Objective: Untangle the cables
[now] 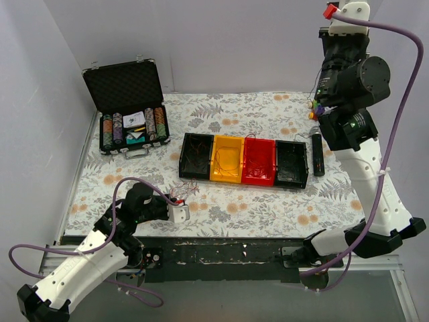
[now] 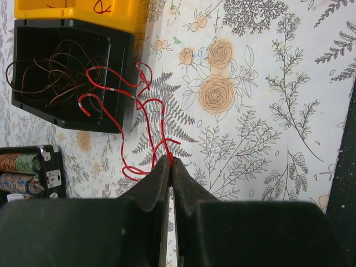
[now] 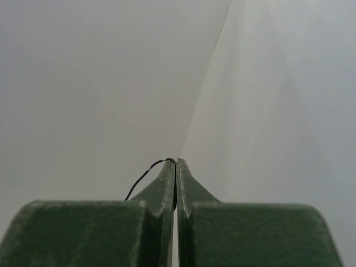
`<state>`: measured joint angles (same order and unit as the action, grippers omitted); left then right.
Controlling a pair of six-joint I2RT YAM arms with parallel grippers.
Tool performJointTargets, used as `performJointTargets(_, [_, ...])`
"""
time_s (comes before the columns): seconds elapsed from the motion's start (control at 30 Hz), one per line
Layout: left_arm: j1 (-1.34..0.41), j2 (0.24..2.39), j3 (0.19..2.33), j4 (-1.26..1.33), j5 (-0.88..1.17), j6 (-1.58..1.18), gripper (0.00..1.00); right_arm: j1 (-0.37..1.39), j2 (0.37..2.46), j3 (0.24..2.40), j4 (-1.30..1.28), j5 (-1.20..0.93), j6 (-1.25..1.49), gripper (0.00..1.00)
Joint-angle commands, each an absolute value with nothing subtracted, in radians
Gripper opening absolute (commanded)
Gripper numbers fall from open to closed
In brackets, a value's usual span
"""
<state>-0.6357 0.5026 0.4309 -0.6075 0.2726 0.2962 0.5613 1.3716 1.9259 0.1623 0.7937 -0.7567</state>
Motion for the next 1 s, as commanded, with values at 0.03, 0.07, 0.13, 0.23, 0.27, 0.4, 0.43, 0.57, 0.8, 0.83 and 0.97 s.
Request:
performJointTargets(0.03, [-0.630, 0.492, 0.420, -0.620, 0.273, 0.302, 0.00, 0.512, 1.353, 1.937, 0.222, 0.776, -0.715, 0.01])
performJointTargets(0.07, [-0.630, 0.494, 0.420, -0.620, 0.273, 0.302, 0.00, 0.505, 1.353, 1.933, 0.219, 0.775, -0.707, 0.01])
performJointTargets(0.13, [-0.630, 0.494, 0.419, -0.621, 0.275, 0.301, 0.00, 0.480, 1.345, 1.913, 0.212, 0.769, -0.684, 0.01])
performJointTargets(0.23, [-0.630, 0.492, 0.419, -0.621, 0.273, 0.302, 0.00, 0.448, 1.324, 1.862, 0.196, 0.752, -0.629, 0.01])
performJointTargets(0.27, [-0.630, 0.494, 0.419, -0.621, 0.273, 0.301, 0.00, 0.442, 1.315, 1.844, 0.184, 0.744, -0.608, 0.01])
performJointTargets(0.4, [-0.630, 0.494, 0.419, -0.621, 0.273, 0.301, 0.00, 0.422, 1.289, 1.761, 0.147, 0.724, -0.525, 0.01])
performJointTargets(0.43, [-0.630, 0.492, 0.419, -0.621, 0.275, 0.299, 0.00, 0.419, 1.278, 1.735, 0.137, 0.716, -0.500, 0.01])
performJointTargets(0.57, [-0.630, 0.492, 0.417, -0.621, 0.275, 0.296, 0.00, 0.411, 1.232, 1.623, 0.094, 0.684, -0.392, 0.01])
performJointTargets(0.8, [-0.630, 0.486, 0.419, -0.626, 0.278, 0.291, 0.00, 0.400, 1.125, 1.384, 0.002, 0.627, -0.163, 0.01])
performJointTargets(0.83, [-0.629, 0.486, 0.419, -0.626, 0.276, 0.290, 0.00, 0.399, 1.108, 1.346, 0.002, 0.620, -0.135, 0.01])
performJointTargets(0.97, [-0.630, 0.483, 0.420, -0.626, 0.282, 0.285, 0.00, 0.385, 1.060, 1.220, -0.054, 0.592, -0.029, 0.01])
